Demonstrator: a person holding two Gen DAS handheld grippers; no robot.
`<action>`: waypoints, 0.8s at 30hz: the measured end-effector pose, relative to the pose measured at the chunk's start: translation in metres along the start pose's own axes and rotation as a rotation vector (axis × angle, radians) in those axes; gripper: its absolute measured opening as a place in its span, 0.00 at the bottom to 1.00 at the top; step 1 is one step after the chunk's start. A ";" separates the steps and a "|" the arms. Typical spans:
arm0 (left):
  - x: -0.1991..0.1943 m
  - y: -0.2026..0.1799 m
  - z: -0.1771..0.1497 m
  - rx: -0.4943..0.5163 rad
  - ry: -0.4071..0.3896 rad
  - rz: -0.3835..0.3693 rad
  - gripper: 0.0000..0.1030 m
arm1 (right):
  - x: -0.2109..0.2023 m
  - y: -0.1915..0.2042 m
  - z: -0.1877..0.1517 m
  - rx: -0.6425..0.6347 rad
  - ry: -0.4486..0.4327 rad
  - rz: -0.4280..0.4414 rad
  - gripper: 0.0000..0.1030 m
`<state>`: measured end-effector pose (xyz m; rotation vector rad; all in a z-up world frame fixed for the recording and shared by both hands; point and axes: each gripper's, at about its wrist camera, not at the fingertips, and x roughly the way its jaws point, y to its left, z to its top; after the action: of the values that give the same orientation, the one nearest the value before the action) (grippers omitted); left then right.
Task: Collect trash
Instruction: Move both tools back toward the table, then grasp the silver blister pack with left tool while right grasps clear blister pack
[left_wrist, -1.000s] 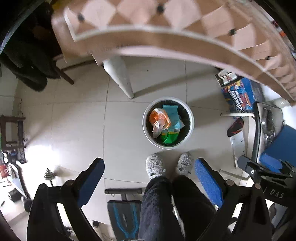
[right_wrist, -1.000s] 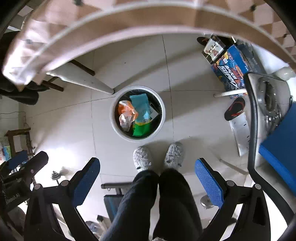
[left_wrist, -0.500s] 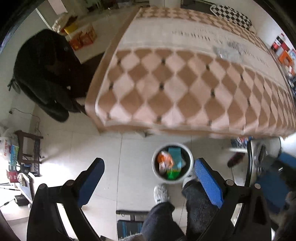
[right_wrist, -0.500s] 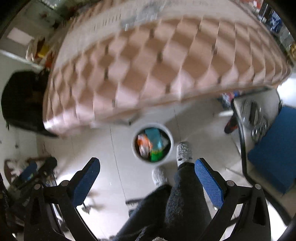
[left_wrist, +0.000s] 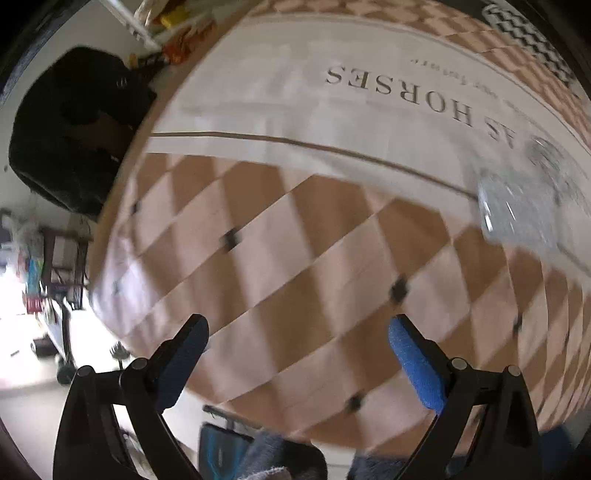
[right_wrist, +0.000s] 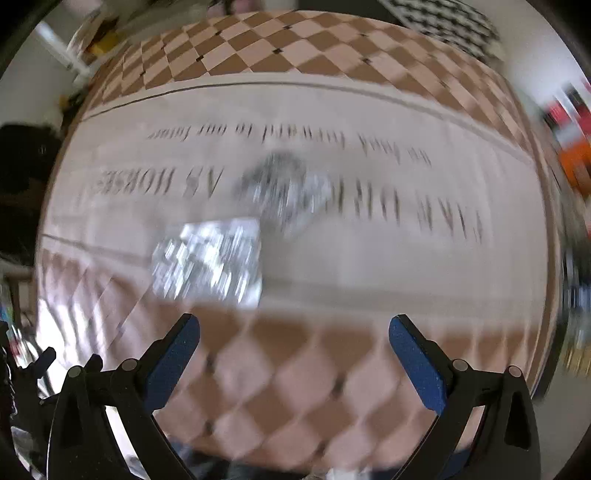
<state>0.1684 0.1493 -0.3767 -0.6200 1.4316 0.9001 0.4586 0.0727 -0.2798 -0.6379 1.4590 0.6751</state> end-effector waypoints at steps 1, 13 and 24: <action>0.005 -0.005 0.009 -0.013 0.016 0.005 0.97 | 0.010 -0.001 0.017 -0.027 0.012 -0.002 1.00; -0.007 -0.044 0.041 0.159 -0.014 0.075 0.97 | 0.052 0.005 0.073 -0.198 0.062 -0.003 0.53; -0.038 -0.175 0.023 1.088 -0.143 0.043 0.97 | 0.038 -0.147 -0.010 0.248 0.144 0.102 0.44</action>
<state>0.3285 0.0672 -0.3641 0.2904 1.5507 0.0961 0.5616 -0.0322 -0.3205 -0.4279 1.6865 0.5234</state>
